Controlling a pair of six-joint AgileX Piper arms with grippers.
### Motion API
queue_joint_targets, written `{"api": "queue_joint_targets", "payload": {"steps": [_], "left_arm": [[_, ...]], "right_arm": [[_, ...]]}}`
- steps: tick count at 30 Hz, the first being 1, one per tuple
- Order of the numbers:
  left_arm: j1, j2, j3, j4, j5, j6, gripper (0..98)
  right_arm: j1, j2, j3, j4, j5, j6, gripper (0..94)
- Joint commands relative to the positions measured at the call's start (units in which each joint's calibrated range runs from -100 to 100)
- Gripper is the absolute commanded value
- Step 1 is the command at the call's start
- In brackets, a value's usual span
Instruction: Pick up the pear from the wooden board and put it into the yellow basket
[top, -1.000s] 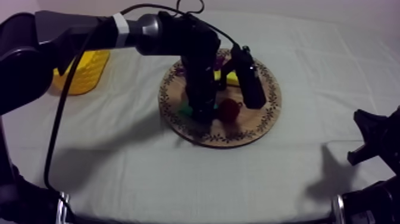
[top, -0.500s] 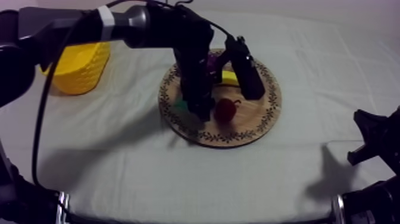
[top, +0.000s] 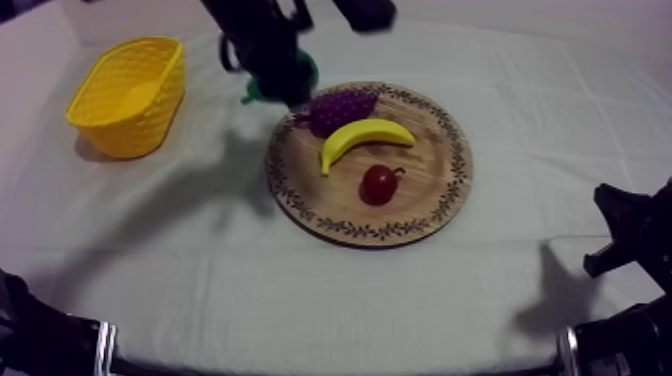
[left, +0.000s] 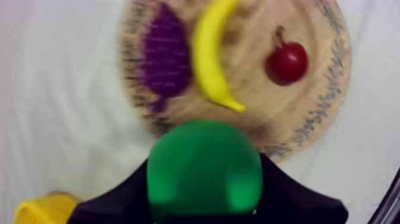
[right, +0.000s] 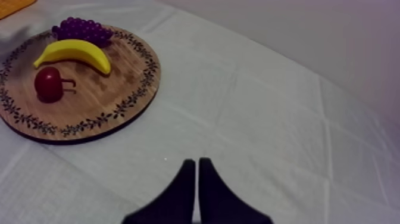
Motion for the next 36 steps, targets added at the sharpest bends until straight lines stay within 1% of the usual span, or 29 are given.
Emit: {"api": "queue_joint_targets", "payload": {"steps": [1,11,19,25,26,28,32,34,36], "left_arm": [[-2.3,-4.1,-0.3,-0.04,0.1,0.0,33.3],[-12.6,-10.1,-3.1,-1.70,0.2,-0.7,35.6],[-22.0,-9.8,-4.5,-1.48,-1.5,-2.0,37.8],[-26.6,-6.4,-4.1,-1.71,-3.0,-2.4,40.0],[-27.1,-5.6,-4.1,-1.67,-3.2,-2.5,41.9],[-27.7,-4.2,-3.9,-1.64,-3.7,-2.7,49.1],[-28.2,-1.5,-3.8,-1.86,-4.8,-2.6,69.5],[-28.2,-0.5,-3.7,-1.91,-5.2,-2.5,76.3],[-28.2,-0.1,-3.5,-1.84,-5.7,-2.4,81.1]], "right_arm": [[0.0,0.0,0.0,0.0,0.0,0.0,0.3],[0.0,0.0,0.0,0.0,0.0,0.0,0.3],[0.0,0.0,0.0,0.0,0.0,0.0,0.3],[0.0,0.0,0.0,0.0,0.0,0.0,0.3],[0.0,0.0,0.0,0.0,0.0,0.0,0.3],[0.0,0.0,0.0,0.0,0.0,0.0,0.3],[0.0,0.0,0.0,0.0,0.0,0.0,0.3],[0.0,0.0,0.0,0.0,0.0,0.0,0.3],[0.0,0.0,0.0,0.0,0.0,0.0,0.3]]}}
